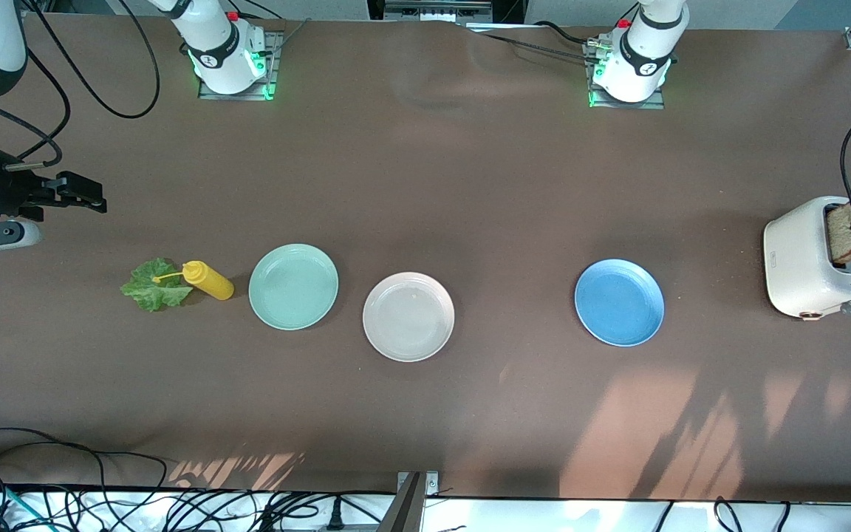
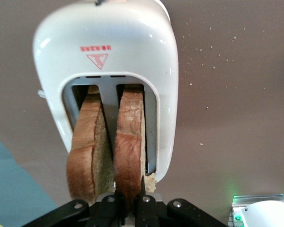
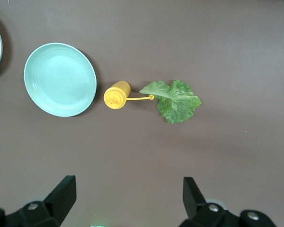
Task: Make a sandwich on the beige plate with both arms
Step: 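Lift the bread slice out of the toaster with the left gripper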
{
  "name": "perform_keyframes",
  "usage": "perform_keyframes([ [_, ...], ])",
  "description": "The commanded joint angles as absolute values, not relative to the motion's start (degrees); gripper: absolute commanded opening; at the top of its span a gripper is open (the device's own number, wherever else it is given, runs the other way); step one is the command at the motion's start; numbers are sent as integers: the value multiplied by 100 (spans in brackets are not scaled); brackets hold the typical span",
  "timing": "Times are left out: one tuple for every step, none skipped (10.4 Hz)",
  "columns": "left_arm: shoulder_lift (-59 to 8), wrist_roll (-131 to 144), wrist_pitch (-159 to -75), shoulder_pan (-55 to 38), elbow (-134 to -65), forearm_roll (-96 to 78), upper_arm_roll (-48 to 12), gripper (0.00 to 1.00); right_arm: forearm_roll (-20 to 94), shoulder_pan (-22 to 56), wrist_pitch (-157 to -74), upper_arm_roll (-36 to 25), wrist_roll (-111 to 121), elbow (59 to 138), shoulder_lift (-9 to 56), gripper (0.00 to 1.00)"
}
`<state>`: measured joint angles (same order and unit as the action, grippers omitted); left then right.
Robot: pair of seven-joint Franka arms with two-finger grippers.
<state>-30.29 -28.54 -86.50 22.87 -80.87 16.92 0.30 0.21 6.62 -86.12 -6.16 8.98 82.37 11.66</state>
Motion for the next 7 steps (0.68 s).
perform_keyframes([
  [-2542,-2900,-8499,2250,-8042,1872,-26,3,132,615,-8657,-598,861,8306,1116,100],
  [-2383,-2900,-8438,2250,-8033,1829,-52,3,132,615,-8657,-598,861,8306,1125,100],
  [-2321,-2892,-8272,2241,-7877,1776,-79,2,132,615,-8657,-598,861,8306,1116,100],
  [-2312,-2865,-7992,2233,-7562,1741,-227,2,132,615,-8657,-598,861,8306,1116,100],
  [-2312,-2822,-7676,2198,-7263,1671,-385,2,132,615,-8657,-598,861,8306,1116,100],
  [-2312,-2682,-7455,2093,-7112,1583,-430,2,132,615,-8657,-606,861,8306,1116,100],
  [-2312,-2202,-7340,1935,-7084,1338,-448,2,123,615,-8657,-598,861,8306,1116,100],
])
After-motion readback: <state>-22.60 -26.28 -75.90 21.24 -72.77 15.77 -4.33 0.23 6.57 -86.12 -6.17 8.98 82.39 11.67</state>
